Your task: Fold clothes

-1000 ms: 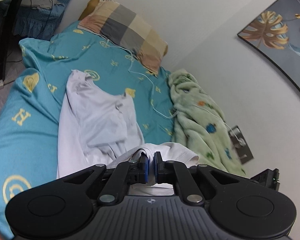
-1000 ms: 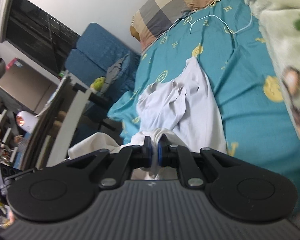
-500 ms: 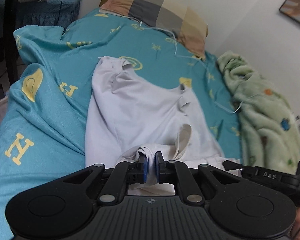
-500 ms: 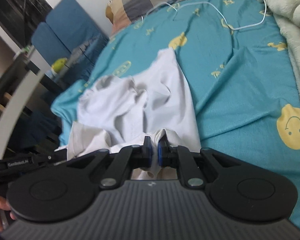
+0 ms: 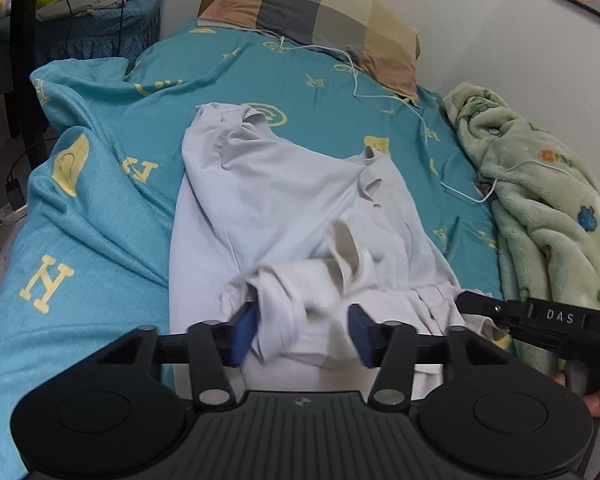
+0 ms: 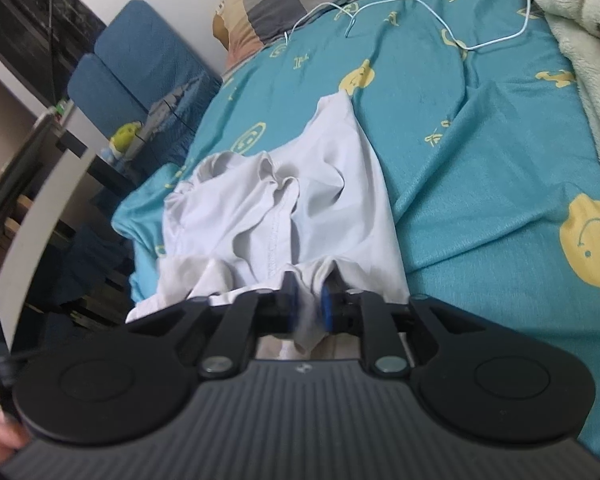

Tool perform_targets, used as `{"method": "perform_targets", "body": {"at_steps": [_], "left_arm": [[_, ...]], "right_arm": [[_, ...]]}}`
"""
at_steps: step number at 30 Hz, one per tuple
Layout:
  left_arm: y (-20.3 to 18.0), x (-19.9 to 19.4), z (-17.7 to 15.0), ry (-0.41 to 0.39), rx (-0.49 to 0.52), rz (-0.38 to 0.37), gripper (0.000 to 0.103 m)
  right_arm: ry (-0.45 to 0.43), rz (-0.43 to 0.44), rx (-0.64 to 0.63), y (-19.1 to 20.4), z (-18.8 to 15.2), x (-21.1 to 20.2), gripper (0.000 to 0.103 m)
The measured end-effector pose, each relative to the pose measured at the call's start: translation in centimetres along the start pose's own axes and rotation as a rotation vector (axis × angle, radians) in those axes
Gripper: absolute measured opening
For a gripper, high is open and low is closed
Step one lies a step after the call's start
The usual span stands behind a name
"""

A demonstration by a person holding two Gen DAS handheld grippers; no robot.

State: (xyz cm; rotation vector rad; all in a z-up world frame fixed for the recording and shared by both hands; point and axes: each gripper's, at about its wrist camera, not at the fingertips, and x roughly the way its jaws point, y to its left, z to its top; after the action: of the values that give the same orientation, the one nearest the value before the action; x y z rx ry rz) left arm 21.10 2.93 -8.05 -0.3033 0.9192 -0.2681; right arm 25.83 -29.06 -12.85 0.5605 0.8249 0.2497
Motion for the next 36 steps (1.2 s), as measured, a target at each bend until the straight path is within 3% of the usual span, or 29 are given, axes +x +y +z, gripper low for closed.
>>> {"method": "perform_targets", "body": {"at_steps": [1, 3, 7, 10, 12, 14, 20, 23, 27, 31, 36], "left_arm": [[-0.2, -0.6, -0.3, -0.004, -0.003, 0.0, 0.068], [-0.6, -1.7, -0.9, -0.011, -0.008, 0.001, 0.073], [-0.7, -4.6, -2.4, -0.023, -0.069, -0.03, 0.08], [0.2, -6.7, -4.3, -0.014, -0.191, -0.125, 0.083], [1.1, -7.5, -5.8, 0.003, -0.293, -0.235, 0.087], [1.4, -7.6, -7.0, 0.041, -0.359, -0.275, 0.088], [1.3, -5.7, -9.3, 0.161, -0.405, -0.227, 0.089], [1.2, -4.6, -10.1, 0.201, -0.43, -0.271, 0.088], [0.5, -3.0, -10.5, 0.24, -0.413, -0.262, 0.089], [0.5, -1.3, -11.0, 0.282, -0.416, -0.227, 0.089], [0.8, -0.2, -11.5, 0.307, -0.432, -0.195, 0.089]], "right_arm": [[-0.011, 0.001, 0.004, 0.1, -0.2, -0.6, 0.049], [-0.032, 0.005, 0.01, 0.3, -0.6, -1.9, 0.054], [-0.029, 0.027, 0.046, 0.8, -1.7, -4.8, 0.054], [0.014, 0.003, 0.09, 1.5, -2.9, -7.0, 0.053], [0.042, -0.006, 0.165, 1.4, -3.6, -8.2, 0.054], [0.064, 0.024, 0.239, 0.9, -4.5, -9.0, 0.054], [0.19, 0.096, 0.417, -1.3, -8.3, -7.9, 0.054], [0.256, 0.133, 0.47, -1.6, -9.6, -6.4, 0.054], [0.314, 0.183, 0.521, -1.6, -10.6, -5.2, 0.054], [0.302, 0.139, 0.558, -2.5, -10.6, -4.6, 0.054], [0.214, 0.075, 0.65, -4.7, -10.4, -4.5, 0.054]]}}
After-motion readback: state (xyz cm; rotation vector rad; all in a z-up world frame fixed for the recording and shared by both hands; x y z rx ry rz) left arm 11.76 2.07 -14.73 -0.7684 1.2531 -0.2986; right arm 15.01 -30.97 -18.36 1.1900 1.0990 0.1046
